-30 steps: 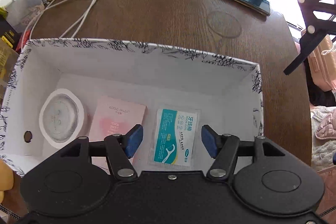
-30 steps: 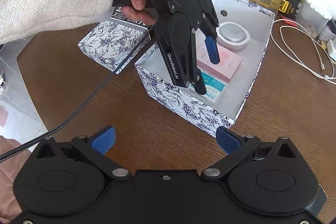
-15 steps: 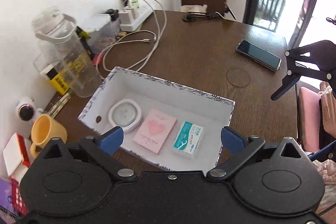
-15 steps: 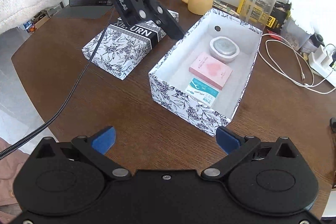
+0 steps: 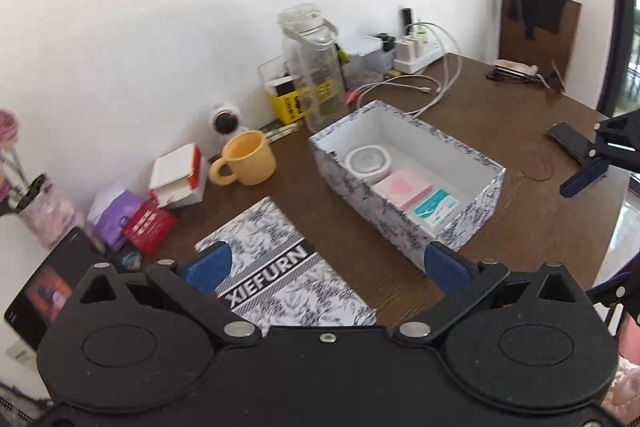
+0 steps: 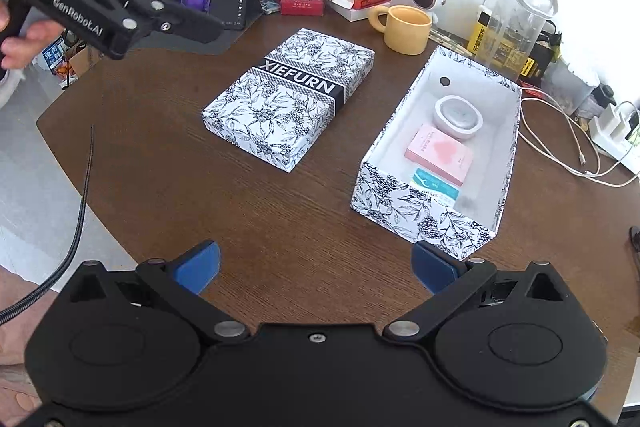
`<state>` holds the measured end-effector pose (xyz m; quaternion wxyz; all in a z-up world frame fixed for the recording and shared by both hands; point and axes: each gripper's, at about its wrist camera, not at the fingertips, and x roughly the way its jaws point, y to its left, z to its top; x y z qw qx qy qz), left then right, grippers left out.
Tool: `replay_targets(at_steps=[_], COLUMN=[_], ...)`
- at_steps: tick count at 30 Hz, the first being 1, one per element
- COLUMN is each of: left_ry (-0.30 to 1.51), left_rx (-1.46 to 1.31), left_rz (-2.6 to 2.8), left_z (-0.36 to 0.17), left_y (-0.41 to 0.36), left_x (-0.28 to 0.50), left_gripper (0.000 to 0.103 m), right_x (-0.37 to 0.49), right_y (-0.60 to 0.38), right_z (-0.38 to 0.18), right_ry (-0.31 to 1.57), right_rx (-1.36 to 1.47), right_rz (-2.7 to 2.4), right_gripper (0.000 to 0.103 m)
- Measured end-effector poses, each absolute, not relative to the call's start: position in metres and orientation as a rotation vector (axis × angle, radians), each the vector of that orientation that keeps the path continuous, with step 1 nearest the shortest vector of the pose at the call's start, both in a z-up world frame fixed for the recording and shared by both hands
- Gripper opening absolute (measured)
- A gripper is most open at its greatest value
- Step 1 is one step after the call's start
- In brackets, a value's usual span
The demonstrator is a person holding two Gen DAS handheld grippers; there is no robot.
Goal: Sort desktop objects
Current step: 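Move both tools toward the black-and-white XIEFURN lid on the table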
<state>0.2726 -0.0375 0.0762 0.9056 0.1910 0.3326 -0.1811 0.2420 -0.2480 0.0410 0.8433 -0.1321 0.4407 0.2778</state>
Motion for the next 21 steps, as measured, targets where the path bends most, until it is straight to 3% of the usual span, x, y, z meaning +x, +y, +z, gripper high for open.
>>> replay_targets(at_steps=[14,21], left_ry=[0.828,0.860], left_rx=[0.120,0.110], left_rz=[-0.126,-0.123], left_z=[0.041,0.027], left_y=[0.076,0.104], left_x=[0.242,0.255], left_gripper=[0.103,0.103], right_x=[0.216,0.226], right_y=[-0.177,-0.136], right_z=[0.024,0.003], right_ry=[0.876,0.896], right_rx=[-0.121,-0.052], right_rz=[0.455,0.437], right_gripper=[0.103,0.103])
